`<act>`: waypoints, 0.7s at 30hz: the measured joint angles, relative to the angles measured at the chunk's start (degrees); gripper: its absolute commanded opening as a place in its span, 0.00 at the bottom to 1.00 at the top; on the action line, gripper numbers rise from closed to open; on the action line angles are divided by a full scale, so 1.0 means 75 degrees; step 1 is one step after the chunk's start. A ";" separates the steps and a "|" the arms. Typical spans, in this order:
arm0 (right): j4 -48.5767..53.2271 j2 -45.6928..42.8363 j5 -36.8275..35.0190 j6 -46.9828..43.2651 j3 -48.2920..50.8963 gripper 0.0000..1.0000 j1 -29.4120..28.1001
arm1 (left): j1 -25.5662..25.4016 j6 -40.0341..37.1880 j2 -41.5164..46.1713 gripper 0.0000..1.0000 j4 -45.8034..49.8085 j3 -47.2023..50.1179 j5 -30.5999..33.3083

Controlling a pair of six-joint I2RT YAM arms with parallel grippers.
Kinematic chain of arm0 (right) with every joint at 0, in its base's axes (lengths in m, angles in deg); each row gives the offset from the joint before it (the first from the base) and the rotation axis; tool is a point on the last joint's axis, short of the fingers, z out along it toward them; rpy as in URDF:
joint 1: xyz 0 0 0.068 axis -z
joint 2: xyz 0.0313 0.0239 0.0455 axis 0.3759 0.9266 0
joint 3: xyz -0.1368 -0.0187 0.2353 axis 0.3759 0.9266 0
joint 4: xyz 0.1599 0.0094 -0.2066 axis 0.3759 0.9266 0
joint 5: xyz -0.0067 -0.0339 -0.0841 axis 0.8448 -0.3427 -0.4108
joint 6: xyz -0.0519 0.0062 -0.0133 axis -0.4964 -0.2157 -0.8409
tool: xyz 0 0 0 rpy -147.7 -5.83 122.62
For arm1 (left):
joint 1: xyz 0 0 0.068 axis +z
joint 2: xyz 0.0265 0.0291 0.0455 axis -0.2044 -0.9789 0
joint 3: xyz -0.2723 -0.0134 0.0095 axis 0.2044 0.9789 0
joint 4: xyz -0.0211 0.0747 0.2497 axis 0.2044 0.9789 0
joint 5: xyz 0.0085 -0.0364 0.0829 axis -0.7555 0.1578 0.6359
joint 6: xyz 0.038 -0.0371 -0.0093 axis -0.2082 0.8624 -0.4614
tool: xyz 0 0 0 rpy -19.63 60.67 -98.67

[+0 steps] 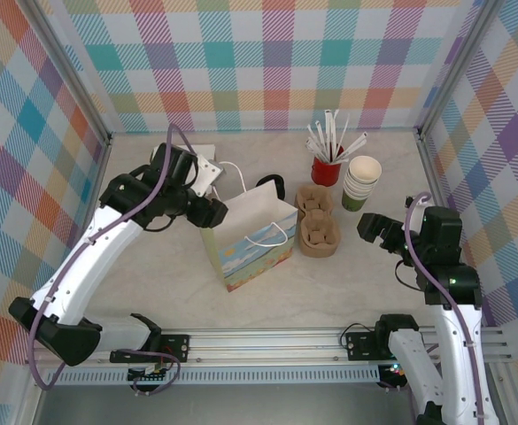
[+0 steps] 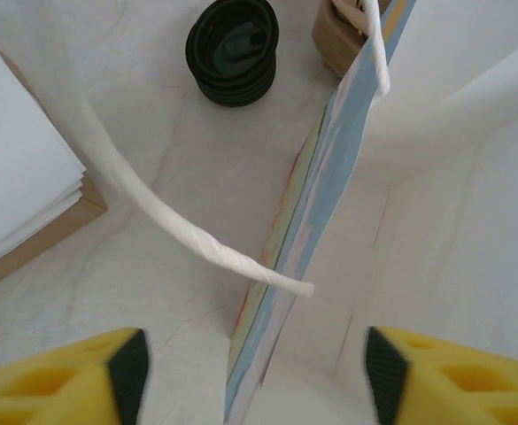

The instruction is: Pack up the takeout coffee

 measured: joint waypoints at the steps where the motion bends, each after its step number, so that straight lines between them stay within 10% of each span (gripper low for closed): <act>1: 0.0026 -0.0003 0.0000 -0.0020 0.0000 1.00 0.0000 | 0.0000 -0.0067 -0.0050 0.53 0.0017 0.0000 -0.0003; 13: 0.0073 -0.0047 0.0003 -0.0052 0.0017 1.00 0.0000 | -0.0029 -0.0315 -0.0446 0.04 0.0032 0.0000 -0.0032; 21: 0.0076 -0.0052 0.0000 -0.0052 0.0029 1.00 0.0000 | -0.0032 -0.0318 -0.0219 0.00 0.0221 -0.0070 -0.0073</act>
